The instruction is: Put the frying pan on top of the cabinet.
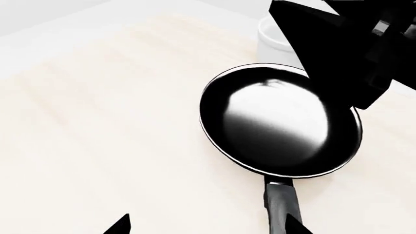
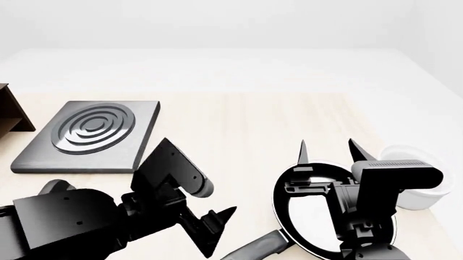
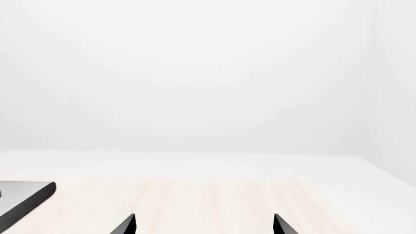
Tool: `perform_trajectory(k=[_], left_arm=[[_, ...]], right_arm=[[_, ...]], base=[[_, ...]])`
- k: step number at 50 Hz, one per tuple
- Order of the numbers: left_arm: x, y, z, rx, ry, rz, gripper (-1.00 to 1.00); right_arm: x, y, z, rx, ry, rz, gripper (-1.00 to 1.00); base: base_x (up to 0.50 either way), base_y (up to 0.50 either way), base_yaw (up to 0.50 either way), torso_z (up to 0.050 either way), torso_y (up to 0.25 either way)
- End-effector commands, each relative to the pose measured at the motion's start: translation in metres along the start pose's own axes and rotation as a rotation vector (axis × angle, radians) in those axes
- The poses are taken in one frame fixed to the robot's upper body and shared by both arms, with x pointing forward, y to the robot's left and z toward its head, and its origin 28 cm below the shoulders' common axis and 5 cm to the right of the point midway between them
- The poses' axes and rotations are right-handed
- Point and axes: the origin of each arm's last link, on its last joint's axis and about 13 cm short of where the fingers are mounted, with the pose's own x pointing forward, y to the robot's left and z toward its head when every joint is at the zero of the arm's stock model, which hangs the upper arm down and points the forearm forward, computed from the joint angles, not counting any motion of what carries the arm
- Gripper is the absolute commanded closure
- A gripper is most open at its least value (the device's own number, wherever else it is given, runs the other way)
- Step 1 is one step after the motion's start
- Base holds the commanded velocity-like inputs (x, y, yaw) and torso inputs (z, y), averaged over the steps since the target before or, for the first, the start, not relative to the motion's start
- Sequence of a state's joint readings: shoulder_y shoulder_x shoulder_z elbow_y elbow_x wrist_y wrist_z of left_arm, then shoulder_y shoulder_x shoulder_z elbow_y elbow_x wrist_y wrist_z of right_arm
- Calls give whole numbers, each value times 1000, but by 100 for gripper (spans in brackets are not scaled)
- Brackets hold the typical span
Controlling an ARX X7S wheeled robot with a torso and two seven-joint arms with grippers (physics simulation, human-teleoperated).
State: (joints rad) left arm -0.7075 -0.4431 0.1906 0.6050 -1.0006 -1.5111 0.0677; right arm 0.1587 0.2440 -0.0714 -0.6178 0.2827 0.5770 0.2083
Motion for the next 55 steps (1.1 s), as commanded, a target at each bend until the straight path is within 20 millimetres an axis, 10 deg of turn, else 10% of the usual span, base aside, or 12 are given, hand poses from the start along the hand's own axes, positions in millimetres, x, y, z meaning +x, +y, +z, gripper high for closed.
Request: perform_trajectory(k=[1,51,52,55], left_arm=[[5,-18,-6,88,131,-113,-100],[64,-38,-62,74,439,-197,-100],[64,-38,-62,72,429,-190,100],[62,-38,-61,78,427,-193,100]], right_arm=[[1,1,-2,-1,5,4,-100],[-2,2,-3,16,-2,10,-100],[-2,2,-3,16,-2,10,-100],[-2,2,-3,17,-3,11,-100]], base=[[0,0,0,0,0],[0,0,0,0,0],[0,0,0,0,0],[0,0,0,0,0]])
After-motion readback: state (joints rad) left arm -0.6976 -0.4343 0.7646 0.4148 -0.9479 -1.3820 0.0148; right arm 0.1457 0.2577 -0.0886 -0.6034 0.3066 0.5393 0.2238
